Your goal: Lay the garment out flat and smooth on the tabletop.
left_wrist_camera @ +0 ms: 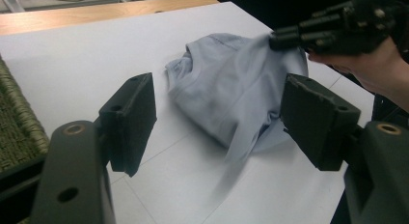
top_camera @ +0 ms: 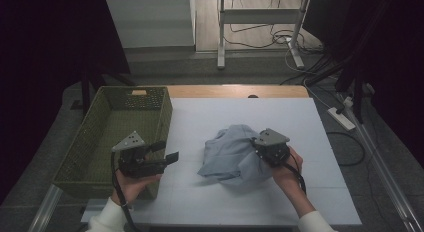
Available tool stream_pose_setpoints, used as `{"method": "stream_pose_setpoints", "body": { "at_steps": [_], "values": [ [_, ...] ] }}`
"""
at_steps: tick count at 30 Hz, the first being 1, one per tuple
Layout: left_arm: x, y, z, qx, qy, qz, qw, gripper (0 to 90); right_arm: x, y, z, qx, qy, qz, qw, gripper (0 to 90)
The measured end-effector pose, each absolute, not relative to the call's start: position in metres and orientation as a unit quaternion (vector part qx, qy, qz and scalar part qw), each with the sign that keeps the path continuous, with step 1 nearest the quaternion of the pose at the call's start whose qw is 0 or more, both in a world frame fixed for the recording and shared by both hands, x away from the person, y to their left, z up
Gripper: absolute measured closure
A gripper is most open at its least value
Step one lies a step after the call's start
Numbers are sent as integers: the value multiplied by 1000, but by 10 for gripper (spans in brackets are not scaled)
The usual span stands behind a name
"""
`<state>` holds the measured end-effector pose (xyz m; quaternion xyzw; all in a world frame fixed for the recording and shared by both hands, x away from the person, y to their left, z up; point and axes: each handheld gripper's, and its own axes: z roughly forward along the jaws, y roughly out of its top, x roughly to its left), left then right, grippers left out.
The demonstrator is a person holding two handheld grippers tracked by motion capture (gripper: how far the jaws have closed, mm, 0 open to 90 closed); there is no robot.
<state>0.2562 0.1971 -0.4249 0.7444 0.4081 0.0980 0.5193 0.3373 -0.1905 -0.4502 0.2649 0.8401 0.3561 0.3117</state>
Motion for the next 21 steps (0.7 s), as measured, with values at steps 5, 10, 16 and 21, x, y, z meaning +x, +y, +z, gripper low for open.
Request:
{"method": "stream_pose_setpoints", "body": {
  "at_steps": [5, 10, 16, 21],
  "values": [
    [256, 197, -426, 746, 408, 96, 518, 294, 358, -196, -473, 296, 847, 327, 297, 863],
    [256, 194, -426, 748, 406, 95, 517, 294, 363, -191, -493, 300, 864, 306, 264, 861],
    [256, 194, -427, 748, 406, 94, 516, 294, 362, -199, -486, 314, 852, 341, 242, 684],
    [256, 194, -427, 748, 405, 94, 517, 294, 355, -207, -470, 330, 825, 392, 238, 535]
  ]
}}
